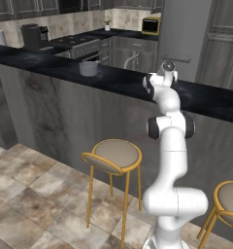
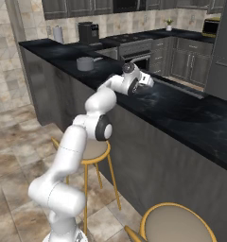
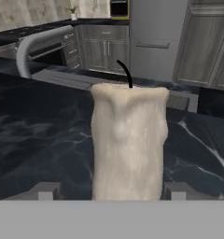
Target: Pick the candle and candle from the dining table and place them in the open cabinet. Close the cabinet after placing the objects.
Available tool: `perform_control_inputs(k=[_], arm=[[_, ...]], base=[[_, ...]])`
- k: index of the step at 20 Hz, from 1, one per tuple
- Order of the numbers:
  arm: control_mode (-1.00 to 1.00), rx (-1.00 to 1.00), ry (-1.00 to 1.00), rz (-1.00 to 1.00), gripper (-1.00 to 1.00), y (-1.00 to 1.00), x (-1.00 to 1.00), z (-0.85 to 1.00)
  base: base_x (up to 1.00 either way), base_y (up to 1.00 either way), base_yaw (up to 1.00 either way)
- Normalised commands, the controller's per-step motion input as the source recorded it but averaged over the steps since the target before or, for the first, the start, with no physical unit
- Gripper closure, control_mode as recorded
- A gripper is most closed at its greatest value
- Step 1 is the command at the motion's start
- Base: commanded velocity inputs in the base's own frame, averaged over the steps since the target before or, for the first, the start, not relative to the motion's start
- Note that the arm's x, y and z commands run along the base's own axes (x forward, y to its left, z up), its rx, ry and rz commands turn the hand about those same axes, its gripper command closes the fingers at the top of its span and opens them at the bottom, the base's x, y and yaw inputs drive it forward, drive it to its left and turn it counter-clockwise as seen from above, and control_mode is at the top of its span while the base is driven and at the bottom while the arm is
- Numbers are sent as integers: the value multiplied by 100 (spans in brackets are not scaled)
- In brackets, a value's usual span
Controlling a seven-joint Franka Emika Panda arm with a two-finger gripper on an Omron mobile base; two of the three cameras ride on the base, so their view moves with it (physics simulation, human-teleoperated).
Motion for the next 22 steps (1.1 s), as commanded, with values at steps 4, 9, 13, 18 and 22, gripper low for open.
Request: perform_control_inputs(k=[4,9,13,18,22], arm=[[-100,0,0,0,100,0,-4,-2],[-100,0,-10,0,100,-2,-91,-5],[-100,1,-22,0,100,-1,-100,-31],[-100,0,-24,0,100,8,-100,-71],[-100,0,-29,1,100,24,-100,-74]], base=[[0,0,0],[0,0,0],[0,0,0],[0,0,0],[0,0,0]])
